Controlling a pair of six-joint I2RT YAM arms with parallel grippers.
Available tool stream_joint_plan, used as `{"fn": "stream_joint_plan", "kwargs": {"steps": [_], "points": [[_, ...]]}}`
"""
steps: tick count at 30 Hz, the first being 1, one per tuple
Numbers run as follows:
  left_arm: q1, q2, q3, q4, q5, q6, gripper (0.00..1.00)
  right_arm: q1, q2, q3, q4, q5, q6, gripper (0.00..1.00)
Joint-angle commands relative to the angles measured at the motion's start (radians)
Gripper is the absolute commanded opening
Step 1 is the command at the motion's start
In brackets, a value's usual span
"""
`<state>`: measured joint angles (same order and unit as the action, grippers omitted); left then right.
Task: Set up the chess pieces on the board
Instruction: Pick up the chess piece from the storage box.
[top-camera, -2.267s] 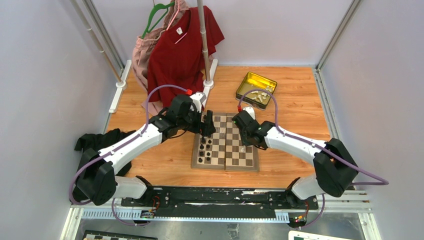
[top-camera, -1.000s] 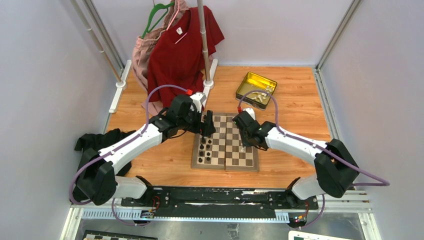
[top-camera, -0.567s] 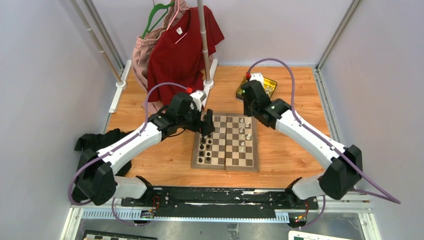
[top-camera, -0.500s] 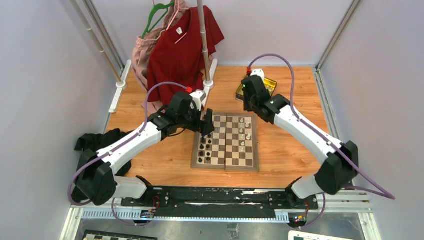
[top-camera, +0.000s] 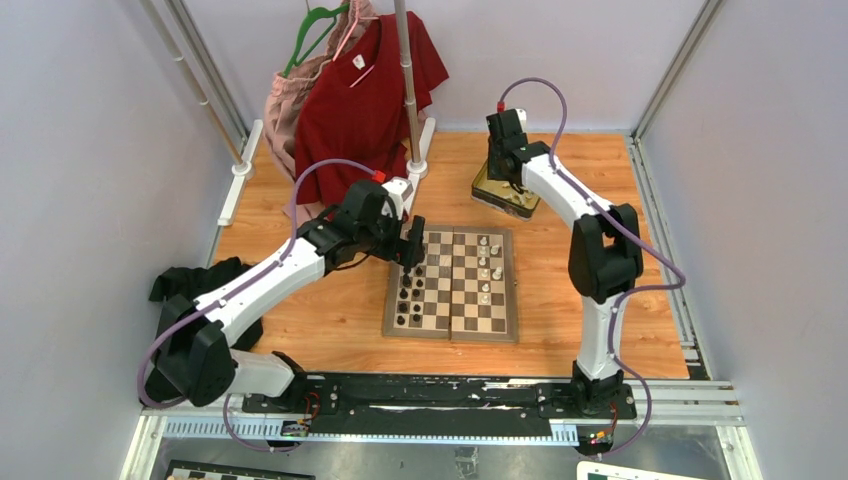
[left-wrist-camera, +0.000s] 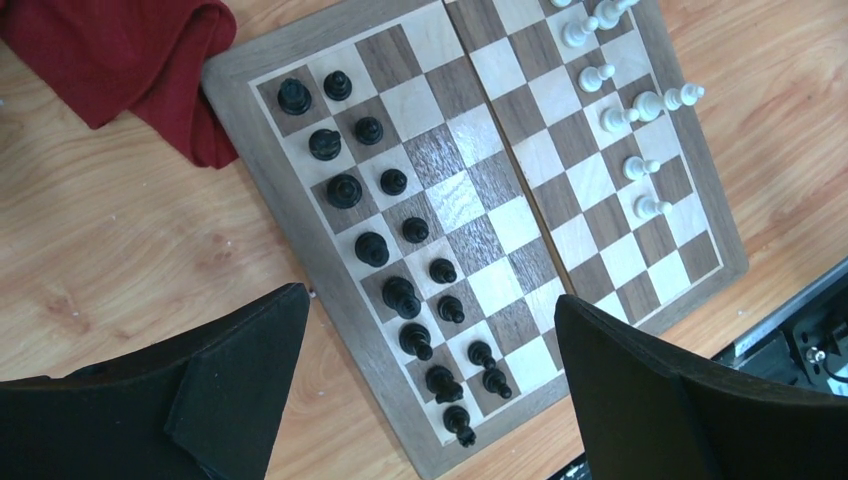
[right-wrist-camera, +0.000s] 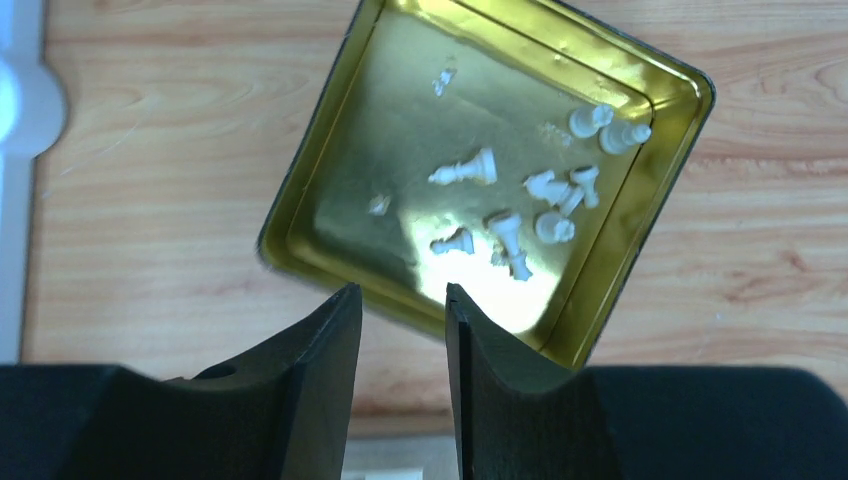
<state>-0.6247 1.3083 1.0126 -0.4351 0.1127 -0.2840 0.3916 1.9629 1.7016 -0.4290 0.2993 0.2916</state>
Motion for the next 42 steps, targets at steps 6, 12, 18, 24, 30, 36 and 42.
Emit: {"fn": "stream_joint_plan", "kwargs": {"steps": [6, 12, 18, 24, 30, 36, 42], "points": [[-0.001, 0.140, 0.130, -0.048, 0.006, 0.053, 1.00, -0.102, 0.178, 0.115, -0.007, -0.037, -0.002, 0.40], [-0.001, 0.207, 0.177, -0.059, 0.028, 0.069, 1.00, -0.142, 0.202, 0.089, -0.001, -0.056, -0.022, 0.39], [-0.002, 0.249, 0.195, -0.056, 0.045, 0.072, 1.00, -0.168, 0.197, 0.043, 0.009, -0.078, -0.067, 0.38], [-0.002, 0.264, 0.198, -0.051, 0.050, 0.074, 1.00, -0.180, 0.196, 0.014, 0.012, -0.118, -0.082, 0.36], [-0.002, 0.275, 0.198, -0.045, 0.056, 0.072, 1.00, -0.184, 0.204, -0.003, 0.014, -0.136, -0.095, 0.35], [-0.001, 0.289, 0.201, -0.038, 0.056, 0.071, 0.99, -0.190, 0.234, 0.010, 0.021, -0.162, -0.111, 0.33], [-0.002, 0.304, 0.206, -0.036, 0.053, 0.070, 0.99, -0.198, 0.269, 0.032, 0.024, -0.171, -0.127, 0.29]]}}
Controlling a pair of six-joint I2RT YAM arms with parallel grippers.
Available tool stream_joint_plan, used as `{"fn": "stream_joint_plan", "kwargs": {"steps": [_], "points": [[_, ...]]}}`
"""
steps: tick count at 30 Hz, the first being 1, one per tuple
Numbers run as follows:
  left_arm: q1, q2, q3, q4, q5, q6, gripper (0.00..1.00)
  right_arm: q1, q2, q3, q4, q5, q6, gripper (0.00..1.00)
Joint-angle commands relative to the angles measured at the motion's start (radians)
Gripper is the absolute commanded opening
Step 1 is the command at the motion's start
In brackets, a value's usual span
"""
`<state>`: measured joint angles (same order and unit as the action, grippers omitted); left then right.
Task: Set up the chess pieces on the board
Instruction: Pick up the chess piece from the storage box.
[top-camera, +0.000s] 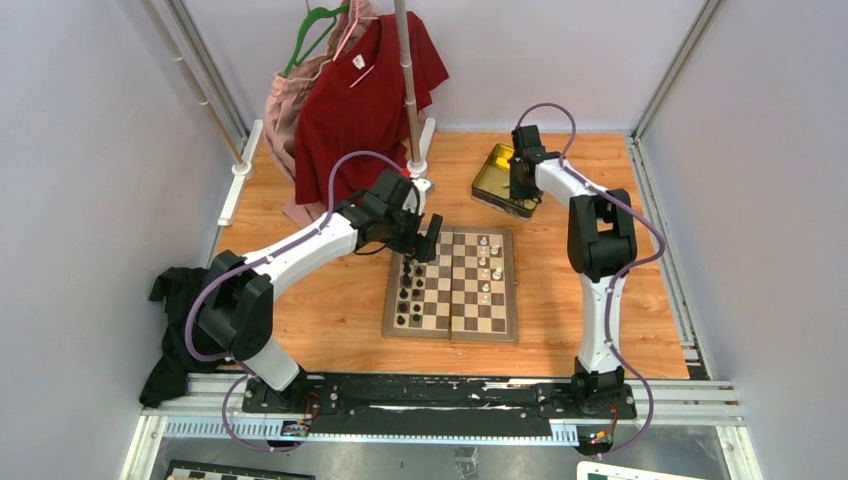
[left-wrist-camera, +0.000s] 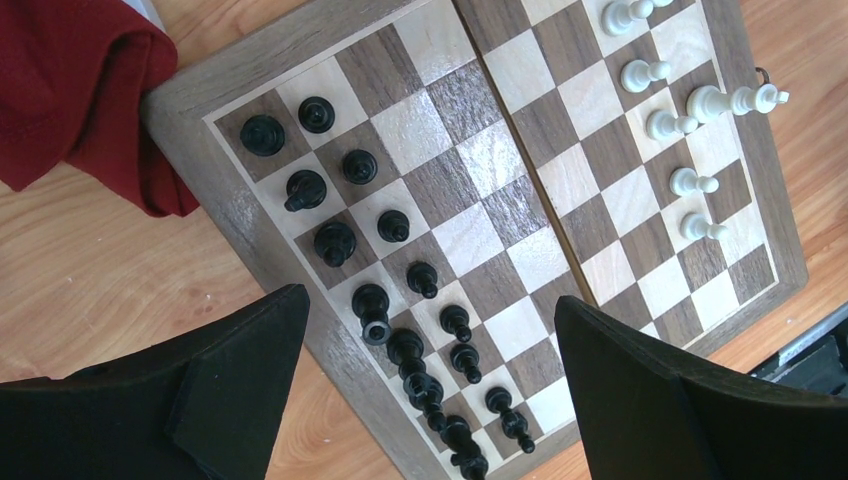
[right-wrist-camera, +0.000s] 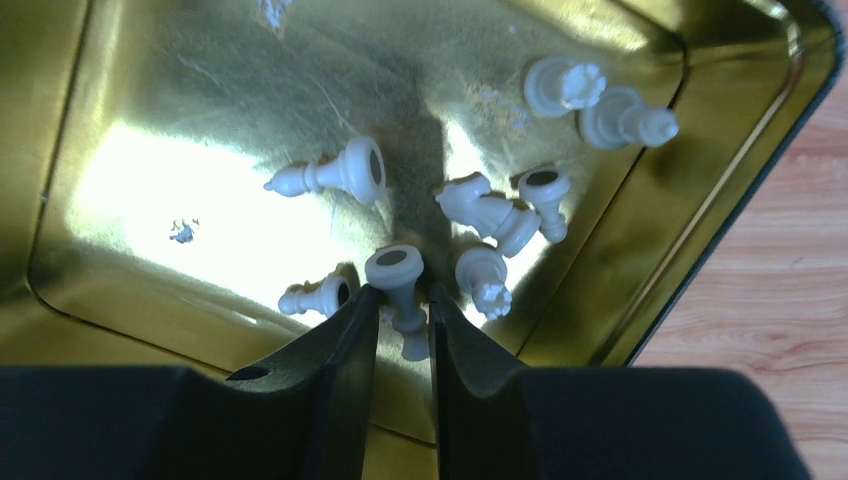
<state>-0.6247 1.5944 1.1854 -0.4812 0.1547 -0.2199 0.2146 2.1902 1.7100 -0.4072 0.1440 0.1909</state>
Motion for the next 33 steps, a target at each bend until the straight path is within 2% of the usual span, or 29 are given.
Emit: {"fn": "stream_joint_plan", "kwargs": {"steps": [1, 4, 8, 15, 33], "points": [[-0.001, 0.018, 0.034, 0.009, 0.010, 0.005, 0.99, -0.022, 0.045, 0.025, 0.002, -0.017, -0.028, 0.28], [0.000, 0.024, 0.035, 0.009, 0.012, 0.007, 0.99, -0.024, 0.049, 0.023, 0.002, -0.023, -0.028, 0.22], [0.000, 0.024, 0.037, 0.007, 0.010, 0.008, 0.99, -0.024, 0.038, 0.021, 0.004, -0.028, -0.028, 0.08], [0.000, 0.003, 0.024, 0.015, 0.004, 0.011, 0.99, -0.024, -0.027, 0.035, 0.010, -0.037, -0.024, 0.00], [0.000, -0.087, -0.059, 0.095, 0.014, -0.011, 0.99, -0.021, -0.257, -0.023, -0.055, -0.120, 0.018, 0.00]]}}
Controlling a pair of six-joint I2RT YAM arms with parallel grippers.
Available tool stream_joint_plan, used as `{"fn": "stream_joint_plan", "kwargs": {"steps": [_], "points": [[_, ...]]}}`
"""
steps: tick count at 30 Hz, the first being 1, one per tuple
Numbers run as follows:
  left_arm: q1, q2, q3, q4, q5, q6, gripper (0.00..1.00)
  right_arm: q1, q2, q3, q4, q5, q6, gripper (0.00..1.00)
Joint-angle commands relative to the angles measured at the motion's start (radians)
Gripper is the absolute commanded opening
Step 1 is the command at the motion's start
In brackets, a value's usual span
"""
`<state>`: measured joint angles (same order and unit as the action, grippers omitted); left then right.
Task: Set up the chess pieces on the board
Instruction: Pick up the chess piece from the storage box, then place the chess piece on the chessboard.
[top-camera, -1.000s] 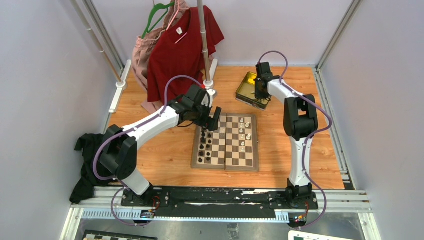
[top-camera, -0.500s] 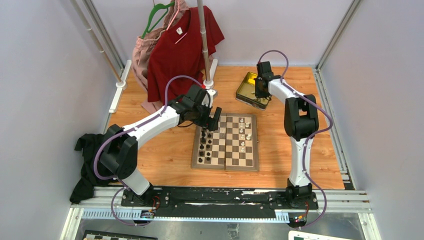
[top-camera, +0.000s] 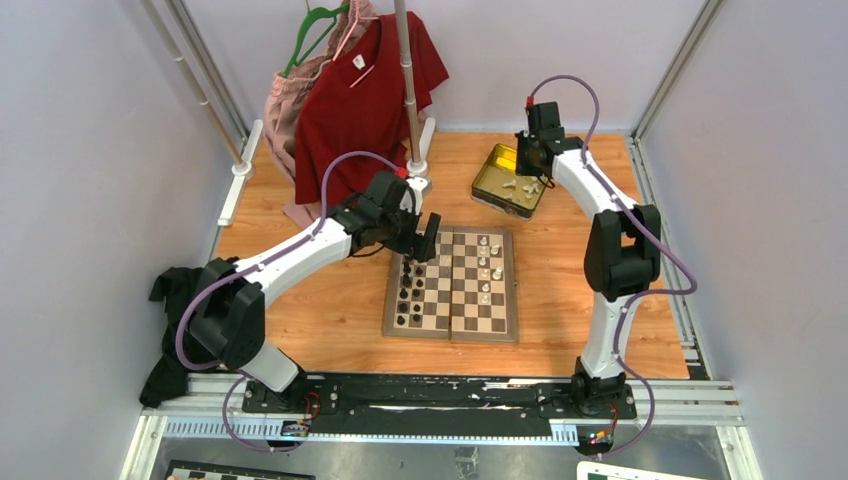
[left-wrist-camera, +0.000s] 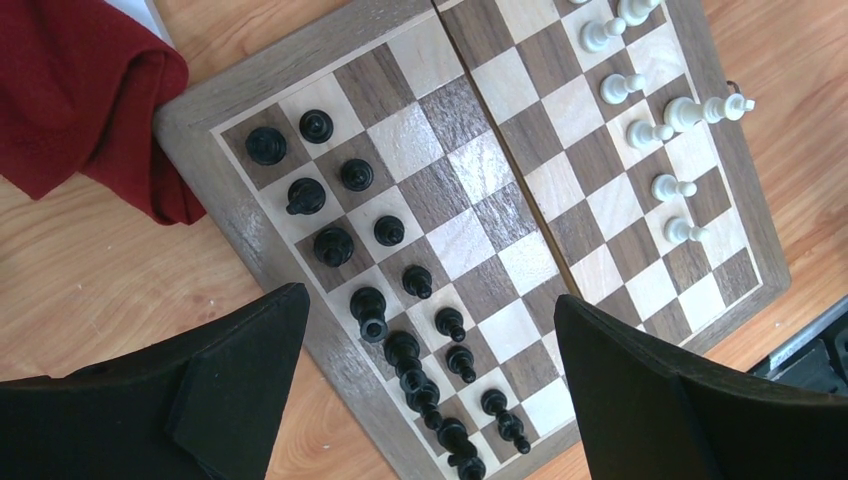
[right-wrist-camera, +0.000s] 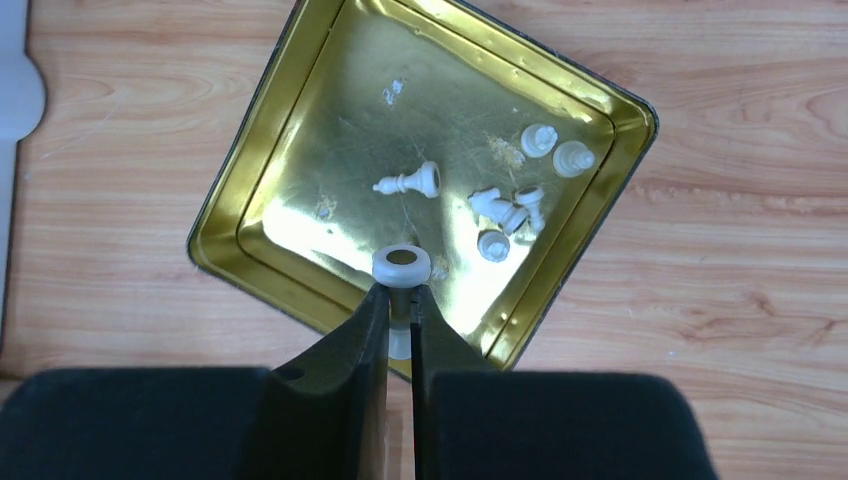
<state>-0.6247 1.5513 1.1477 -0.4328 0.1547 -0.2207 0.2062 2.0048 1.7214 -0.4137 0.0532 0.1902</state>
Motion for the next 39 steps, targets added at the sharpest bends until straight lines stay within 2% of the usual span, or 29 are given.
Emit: {"fn": "stream_joint_plan", "kwargs": {"steps": [1, 13, 19, 24, 28, 39], "points": [[0.000, -0.048, -0.025, 0.052, 0.016, -0.012, 0.99, -0.013, -0.088, -0.044, -0.051, -0.035, 0.022, 0.00], [0.000, -0.108, -0.081, 0.079, 0.040, -0.015, 0.99, 0.018, -0.316, -0.241, -0.071, -0.155, 0.089, 0.00], [-0.001, -0.142, -0.114, 0.100, 0.041, -0.018, 0.99, 0.062, -0.403, -0.296, -0.134, -0.291, 0.141, 0.00], [0.000, -0.170, -0.129, 0.118, 0.019, -0.040, 0.99, 0.102, -0.370, -0.203, -0.316, -0.418, 0.119, 0.00], [-0.001, -0.199, -0.146, 0.132, -0.008, -0.069, 0.98, 0.153, -0.308, -0.087, -0.489, -0.444, 0.094, 0.00], [-0.001, -0.329, -0.195, 0.132, -0.064, -0.148, 0.98, 0.360, -0.142, 0.125, -0.820, -0.384, 0.128, 0.00]]}}
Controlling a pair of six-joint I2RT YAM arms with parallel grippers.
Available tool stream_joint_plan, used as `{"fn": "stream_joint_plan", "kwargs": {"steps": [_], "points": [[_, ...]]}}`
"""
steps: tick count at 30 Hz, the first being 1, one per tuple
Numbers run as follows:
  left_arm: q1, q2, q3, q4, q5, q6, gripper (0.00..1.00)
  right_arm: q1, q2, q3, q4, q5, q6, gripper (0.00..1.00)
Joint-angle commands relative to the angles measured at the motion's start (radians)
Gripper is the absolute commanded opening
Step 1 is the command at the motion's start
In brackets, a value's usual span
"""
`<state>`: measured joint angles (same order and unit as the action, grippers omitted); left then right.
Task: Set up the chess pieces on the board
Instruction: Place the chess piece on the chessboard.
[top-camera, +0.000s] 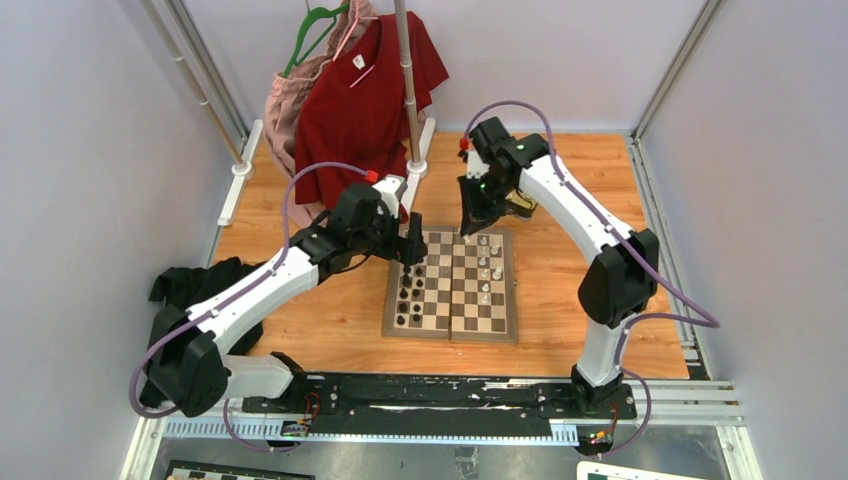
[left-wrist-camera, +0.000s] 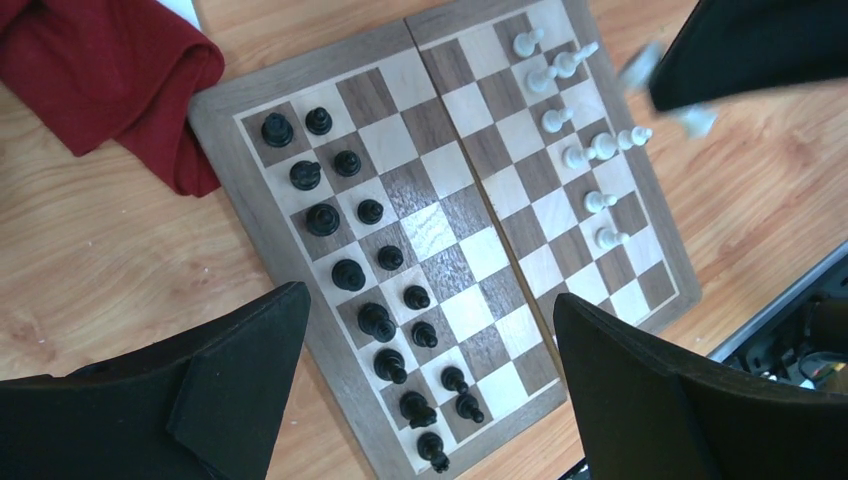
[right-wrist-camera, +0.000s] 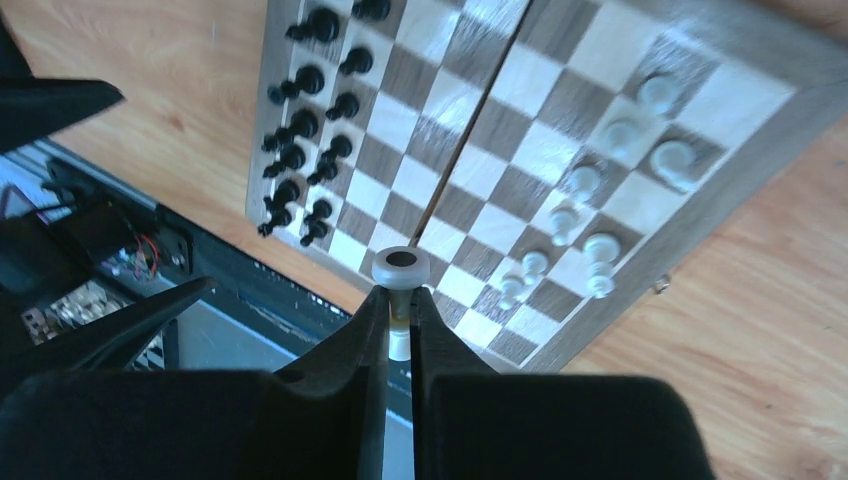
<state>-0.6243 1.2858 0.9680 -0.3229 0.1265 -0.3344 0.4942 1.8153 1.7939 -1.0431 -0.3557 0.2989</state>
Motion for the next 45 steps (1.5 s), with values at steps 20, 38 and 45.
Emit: {"fn": "stream_joint_plan", "kwargs": {"steps": [20, 38, 45], "points": [[0.000, -0.248, -0.089, -0.047, -0.029, -0.078, 0.97, 0.260, 0.086, -0.128, -0.503, 0.008, 0.005, 0.00], [-0.001, -0.247, -0.092, -0.059, -0.064, -0.062, 0.97, 0.260, 0.231, -0.155, -0.331, 0.008, 0.018, 0.00], [0.000, -0.239, -0.099, -0.061, -0.056, -0.051, 0.97, 0.260, 0.264, -0.142, -0.296, 0.050, 0.019, 0.00]]}}
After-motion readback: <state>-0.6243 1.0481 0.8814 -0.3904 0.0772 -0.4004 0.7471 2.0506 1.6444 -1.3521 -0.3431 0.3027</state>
